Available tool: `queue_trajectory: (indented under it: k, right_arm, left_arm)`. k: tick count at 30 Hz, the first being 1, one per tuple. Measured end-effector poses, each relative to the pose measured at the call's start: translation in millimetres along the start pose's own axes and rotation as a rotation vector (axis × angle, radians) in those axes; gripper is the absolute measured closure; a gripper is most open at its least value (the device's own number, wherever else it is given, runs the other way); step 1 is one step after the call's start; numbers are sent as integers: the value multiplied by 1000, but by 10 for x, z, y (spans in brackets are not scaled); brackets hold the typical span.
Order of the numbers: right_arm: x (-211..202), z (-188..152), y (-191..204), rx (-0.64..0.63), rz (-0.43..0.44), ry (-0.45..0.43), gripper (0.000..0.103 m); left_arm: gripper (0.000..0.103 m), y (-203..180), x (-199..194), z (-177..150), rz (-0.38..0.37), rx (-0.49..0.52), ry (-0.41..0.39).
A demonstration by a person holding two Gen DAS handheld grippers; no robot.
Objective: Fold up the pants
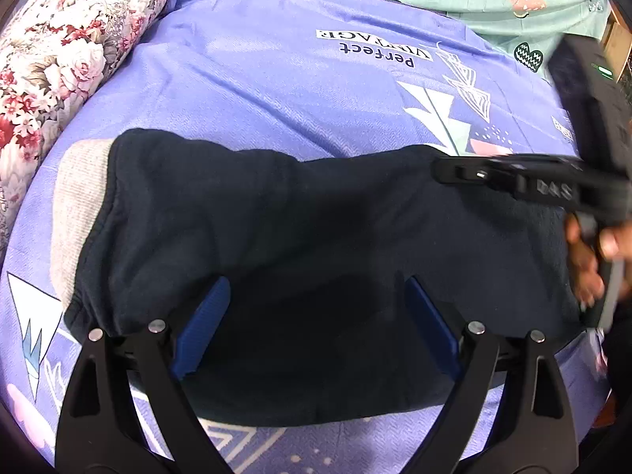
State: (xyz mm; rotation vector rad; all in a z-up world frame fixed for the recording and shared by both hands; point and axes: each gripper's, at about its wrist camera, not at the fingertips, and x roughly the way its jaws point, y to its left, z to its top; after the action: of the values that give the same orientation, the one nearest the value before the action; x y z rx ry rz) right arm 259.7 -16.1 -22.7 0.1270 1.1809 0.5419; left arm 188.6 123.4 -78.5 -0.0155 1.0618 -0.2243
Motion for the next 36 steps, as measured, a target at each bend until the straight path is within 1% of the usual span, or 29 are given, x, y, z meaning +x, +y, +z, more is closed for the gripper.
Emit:
queue_trajectory:
  k: [1,2,3,4,5,7,9,10,11,12,13,16,17,18,19,20,21,22,23,24,25,26,27,29,32,33,35,36]
  right_arm:
    - [-88,-71,68,20,13,-19,94]
    - [-129,-129,82,42,58,-15,87]
    - [-166,-211,79,62,93,-2,83]
    - [-196,-351,-1,88,45,24,85]
    - [-230,-458,-100,115,10,34,101]
    - [-454,-678,-389,187,-16,-4,103]
    - [-738,-880,-611,260,-37,-53,101]
    - [-960,-1032,-743,309,-81,-87,96]
    - [-1134,-1164,-855,344,-128,-108,88]
    - [-1320,-1307,-946,372,-166,-133,82]
    - [-1565,-1495,-1046,400,-205,-172,71]
    - [-2110,-1981,-1252,476,-264,-265,58]
    - [-2226,-2138,-1341,516,-266,-281,54]
    - [-2294,-2275,-1440,563,-254,-286,53]
    - [-2319,-2433,-1576,625,-221,-275,53]
    - [-2291,-2577,-1693,682,-221,-240,64]
    - [-2240,-2631,-1698,695,-220,-242,71]
    - [-2320,-2707,-1715,691,-242,-269,77]
    - [-2402,-2757,-1711,699,-295,-294,76]
    - [-2542,-2819,-1679,715,-411,-350,75]
    - [-2616,-2865,-1662,730,-452,-382,69]
    - [-2674,-2906,-1659,756,-469,-398,57]
    - [-2715,-2957,-1662,793,-457,-405,54]
    - [-2720,-3017,-1661,821,-416,-394,52]
    - [-2743,-3139,-1644,855,-400,-384,49]
    - [-2737,-3172,-1646,867,-397,-379,49]
    - [-2748,-3283,-1713,898,-358,-381,49]
    - [-2731,-3286,-1702,892,-346,-389,49]
  left_arm:
    - [12,-4,-16,-3,4,0,-1]
    - [12,-3,-47,-2,14,2,-7]
    - [12,4,-67,-3,28,4,-12]
    - [12,31,-77,-4,41,4,-15]
    - [12,80,-70,-6,49,-8,-9]
    - [13,161,-53,-15,25,-40,-1]
    - [13,144,-92,-30,35,-39,-8]
    - [13,124,-108,-36,45,-36,-9]
    - [13,108,-136,-44,54,-36,-10]
    - [12,102,-160,-49,58,-40,-10]
    - [12,100,-185,-55,59,-44,-11]
    - [12,105,-282,-100,68,-55,-27]
    - [12,124,-309,-132,65,-68,-32]
    - [11,139,-313,-159,62,-82,-32]
    - [11,155,-311,-187,61,-97,-33]
    - [11,177,-301,-227,62,-116,-32]
    - [11,194,-290,-263,69,-131,-32]
    - [11,201,-283,-294,83,-142,-31]
    - [11,197,-283,-308,96,-148,-31]
    - [11,190,-294,-326,114,-157,-28]
    - [11,190,-314,-339,118,-170,-27]
    - [11,193,-336,-347,113,-186,-27]
    - [11,195,-353,-356,108,-198,-29]
    - [11,208,-413,-381,93,-235,-37]
    - [9,175,-483,-453,63,-273,-48]
    - [9,147,-496,-479,52,-274,-49]
    - [9,67,-492,-513,43,-258,-41]
    - [9,21,-489,-522,44,-244,-38]
